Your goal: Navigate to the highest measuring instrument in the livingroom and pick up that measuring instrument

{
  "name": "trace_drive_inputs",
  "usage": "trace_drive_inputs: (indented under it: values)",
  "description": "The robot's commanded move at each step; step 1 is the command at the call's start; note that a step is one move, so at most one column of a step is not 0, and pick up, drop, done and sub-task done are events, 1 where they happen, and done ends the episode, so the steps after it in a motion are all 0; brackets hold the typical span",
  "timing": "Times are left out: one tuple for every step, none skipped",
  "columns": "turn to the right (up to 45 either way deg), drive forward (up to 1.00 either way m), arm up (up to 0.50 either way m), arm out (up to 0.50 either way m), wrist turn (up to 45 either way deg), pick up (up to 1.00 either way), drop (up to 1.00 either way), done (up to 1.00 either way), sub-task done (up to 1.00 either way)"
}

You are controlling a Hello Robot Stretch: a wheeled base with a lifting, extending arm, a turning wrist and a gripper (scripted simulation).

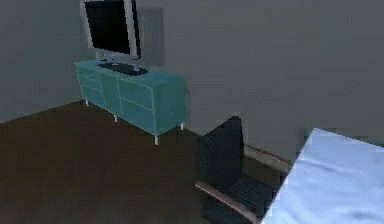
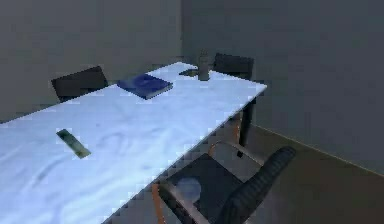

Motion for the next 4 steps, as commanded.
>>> trace_drive_inputs:
  values:
    - [-30.0, 0.00, 0.00, 0.00, 0.0, 0.00, 0.00, 0.00, 0.00]
    - [0.0, 0.00, 0.50, 0.00, 0.0, 0.00, 0.00, 0.00, 0.00]
    - [0.0, 0.00, 0.36, 0.00, 0.0, 0.00, 0.00, 0.00, 0.00]
    - [0.0, 0.00, 0.00, 0.50, 0.0, 0.00, 0.00, 0.00, 0.00]
